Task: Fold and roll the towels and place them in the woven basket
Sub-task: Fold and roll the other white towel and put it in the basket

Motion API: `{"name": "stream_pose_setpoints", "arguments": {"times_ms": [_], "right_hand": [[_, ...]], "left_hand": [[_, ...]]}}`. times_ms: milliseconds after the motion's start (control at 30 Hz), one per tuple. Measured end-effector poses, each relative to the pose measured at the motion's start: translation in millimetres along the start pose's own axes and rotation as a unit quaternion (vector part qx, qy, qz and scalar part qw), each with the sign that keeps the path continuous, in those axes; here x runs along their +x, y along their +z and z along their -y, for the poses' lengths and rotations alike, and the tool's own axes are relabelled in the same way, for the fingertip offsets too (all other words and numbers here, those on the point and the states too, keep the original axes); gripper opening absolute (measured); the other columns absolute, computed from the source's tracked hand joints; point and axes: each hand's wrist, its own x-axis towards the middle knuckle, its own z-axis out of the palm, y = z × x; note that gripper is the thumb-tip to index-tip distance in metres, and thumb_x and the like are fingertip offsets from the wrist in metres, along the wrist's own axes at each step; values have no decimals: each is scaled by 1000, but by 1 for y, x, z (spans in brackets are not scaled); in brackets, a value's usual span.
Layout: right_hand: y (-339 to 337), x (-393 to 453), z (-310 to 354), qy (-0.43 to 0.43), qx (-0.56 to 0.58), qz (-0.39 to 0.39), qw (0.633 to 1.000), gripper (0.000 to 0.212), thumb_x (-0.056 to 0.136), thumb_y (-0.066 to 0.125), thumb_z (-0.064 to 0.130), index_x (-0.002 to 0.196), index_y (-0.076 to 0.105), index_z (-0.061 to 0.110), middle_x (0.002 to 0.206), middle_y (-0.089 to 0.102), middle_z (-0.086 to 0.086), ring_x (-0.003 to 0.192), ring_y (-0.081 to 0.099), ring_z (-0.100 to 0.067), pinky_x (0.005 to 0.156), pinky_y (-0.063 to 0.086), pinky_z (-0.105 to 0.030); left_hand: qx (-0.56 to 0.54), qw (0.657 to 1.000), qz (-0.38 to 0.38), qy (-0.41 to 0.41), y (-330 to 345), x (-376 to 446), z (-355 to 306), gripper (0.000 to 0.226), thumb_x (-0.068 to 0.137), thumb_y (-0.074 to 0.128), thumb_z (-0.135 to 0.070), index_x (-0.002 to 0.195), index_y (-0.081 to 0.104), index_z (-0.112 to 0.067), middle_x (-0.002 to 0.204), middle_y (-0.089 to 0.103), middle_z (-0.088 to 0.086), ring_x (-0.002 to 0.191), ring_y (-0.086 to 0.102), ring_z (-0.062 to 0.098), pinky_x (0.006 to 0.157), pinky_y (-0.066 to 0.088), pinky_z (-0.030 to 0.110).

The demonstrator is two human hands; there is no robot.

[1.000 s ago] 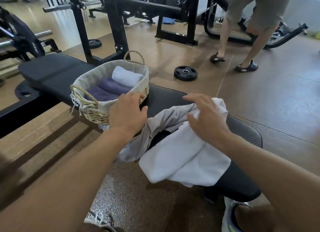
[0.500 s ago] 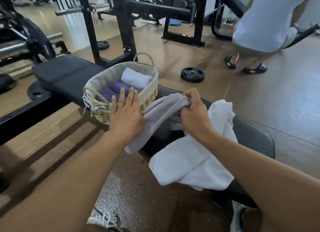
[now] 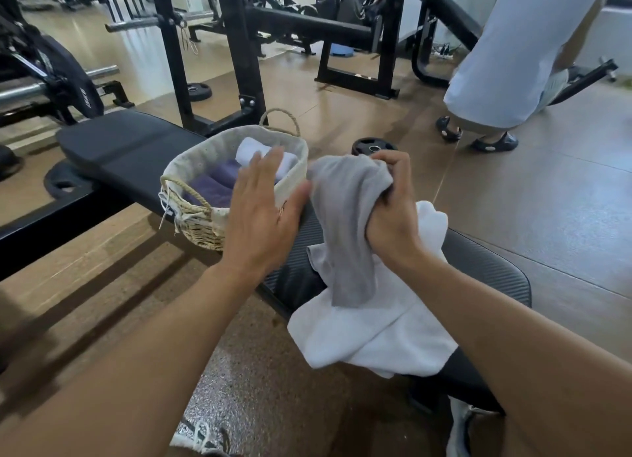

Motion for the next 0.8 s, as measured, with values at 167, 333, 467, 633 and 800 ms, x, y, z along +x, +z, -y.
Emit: {"name": "stream_pose_setpoints", "arguments": {"times_ms": [167, 333, 467, 633, 800], "right_hand": [[-15, 4, -16, 88, -168, 214, 958, 66, 89, 70, 8, 146, 44, 30, 146, 47, 16, 137, 42, -6, 114, 34, -27], [-64, -2, -36, 161, -475, 214, 838, 63, 91, 66, 39, 149, 43, 30, 151, 47, -1, 143, 36, -26, 118, 27, -41], [-94, -7, -45, 284, -446, 280, 801, 60, 88, 70, 27, 144, 49, 25, 147, 52, -4, 133, 48, -28, 107, 42, -38], [-122, -14, -54, 287, -431, 271, 811, 62, 83, 64, 2, 143, 53, 16, 142, 55, -11, 129, 53, -30, 102, 40, -29], [-142, -20, -63, 293, -360, 175, 868, 65, 74, 68, -9, 131, 64, 23, 122, 65, -2, 114, 61, -24, 93, 52, -33]], "left_hand": [[-28, 992, -26, 119, 9, -2, -25, 56, 103, 39, -47, 148, 41, -14, 156, 40, 6, 151, 25, 20, 123, 21, 47], [86, 965, 188, 161, 41, -17, -11, 51, 97, 53, -37, 146, 46, -23, 158, 39, 0, 153, 19, 20, 124, 15, 42], [221, 893, 389, 57, 58, -32, 13, 56, 103, 36, -42, 157, 22, -33, 169, 3, -8, 155, -9, 17, 122, -9, 42], [264, 866, 423, 45, 63, -21, 30, 61, 103, 34, -19, 160, 13, -33, 169, -5, -7, 155, -12, 18, 125, -5, 42], [289, 875, 385, 42, 70, -12, 32, 59, 103, 33, -14, 158, 23, -29, 169, 4, -5, 156, -5, 19, 125, 1, 39]]}}
